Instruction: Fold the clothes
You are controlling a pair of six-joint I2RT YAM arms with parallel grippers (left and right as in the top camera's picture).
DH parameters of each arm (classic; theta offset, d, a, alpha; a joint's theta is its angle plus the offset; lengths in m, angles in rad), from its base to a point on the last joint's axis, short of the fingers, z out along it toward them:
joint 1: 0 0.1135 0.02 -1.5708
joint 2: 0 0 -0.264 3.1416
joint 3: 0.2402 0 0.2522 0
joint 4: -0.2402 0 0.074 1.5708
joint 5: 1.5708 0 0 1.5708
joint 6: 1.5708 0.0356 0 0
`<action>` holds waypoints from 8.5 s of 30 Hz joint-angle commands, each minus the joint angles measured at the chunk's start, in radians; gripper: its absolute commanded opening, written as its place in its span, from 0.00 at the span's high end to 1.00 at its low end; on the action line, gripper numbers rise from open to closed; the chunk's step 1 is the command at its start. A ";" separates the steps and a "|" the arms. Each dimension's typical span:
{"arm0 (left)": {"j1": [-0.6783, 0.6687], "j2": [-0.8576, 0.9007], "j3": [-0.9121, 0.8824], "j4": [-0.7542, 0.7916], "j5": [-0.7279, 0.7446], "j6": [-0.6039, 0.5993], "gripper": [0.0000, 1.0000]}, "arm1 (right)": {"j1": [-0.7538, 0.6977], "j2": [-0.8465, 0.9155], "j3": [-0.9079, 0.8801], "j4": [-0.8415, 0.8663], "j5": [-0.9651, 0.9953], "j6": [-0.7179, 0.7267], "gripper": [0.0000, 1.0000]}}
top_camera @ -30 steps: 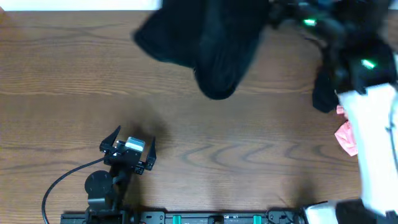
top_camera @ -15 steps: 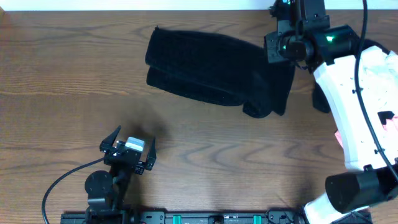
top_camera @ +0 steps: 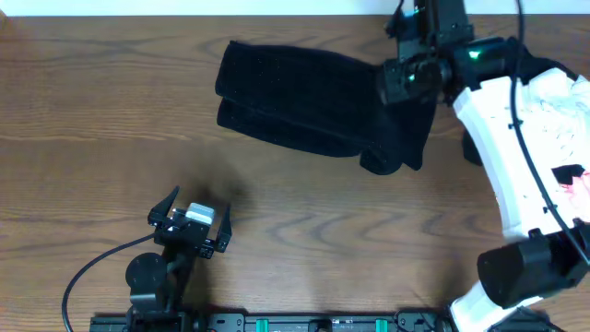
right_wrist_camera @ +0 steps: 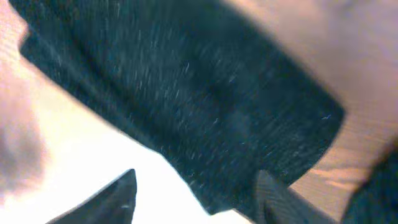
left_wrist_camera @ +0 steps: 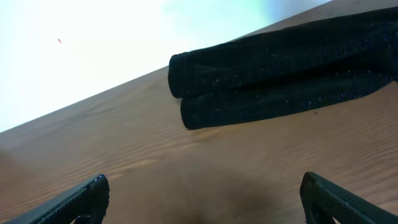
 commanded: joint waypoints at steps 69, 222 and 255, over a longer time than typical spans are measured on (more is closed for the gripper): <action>0.000 0.138 -0.024 0.002 0.237 -0.081 0.02 | 0.307 -0.494 -0.345 0.276 0.116 -0.233 0.99; -0.596 1.551 0.889 0.160 0.077 -2.442 0.21 | 0.308 -0.490 -0.345 0.206 0.236 -0.079 0.99; -0.544 1.549 0.889 -0.389 -0.034 -2.033 0.17 | 0.308 -0.490 -0.345 0.216 0.237 -0.084 0.98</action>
